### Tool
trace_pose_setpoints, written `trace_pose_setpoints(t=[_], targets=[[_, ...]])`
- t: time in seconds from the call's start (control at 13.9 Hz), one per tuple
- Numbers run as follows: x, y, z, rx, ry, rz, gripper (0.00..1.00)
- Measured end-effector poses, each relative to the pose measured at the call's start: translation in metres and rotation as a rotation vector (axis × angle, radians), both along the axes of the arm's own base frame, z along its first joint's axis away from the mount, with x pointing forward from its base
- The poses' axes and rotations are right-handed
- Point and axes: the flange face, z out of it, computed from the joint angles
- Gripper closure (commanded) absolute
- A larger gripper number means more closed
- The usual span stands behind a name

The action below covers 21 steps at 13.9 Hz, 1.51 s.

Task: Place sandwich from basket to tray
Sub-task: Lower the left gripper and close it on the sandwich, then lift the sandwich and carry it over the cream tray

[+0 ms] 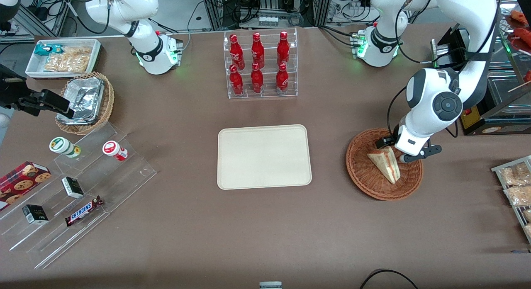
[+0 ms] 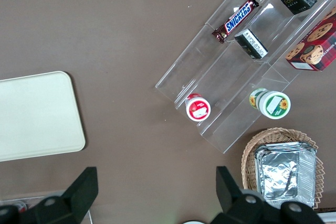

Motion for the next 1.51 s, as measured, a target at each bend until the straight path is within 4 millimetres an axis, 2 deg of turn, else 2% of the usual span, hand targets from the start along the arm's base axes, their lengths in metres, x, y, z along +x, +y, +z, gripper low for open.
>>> trace_pose_setpoints(t=[0.22,0.36,0.93,1.51], targets=[[0.011,-0.006,0.0,-0.01,-0.081,0.235,0.0],[0.018,-0.016,-0.003,-0.017,-0.096,0.298,0.0],[0.025,-0.019,-0.005,-0.02,-0.103,0.288,0.0],[0.024,-0.015,-0.02,-0.013,-0.074,0.291,0.0]])
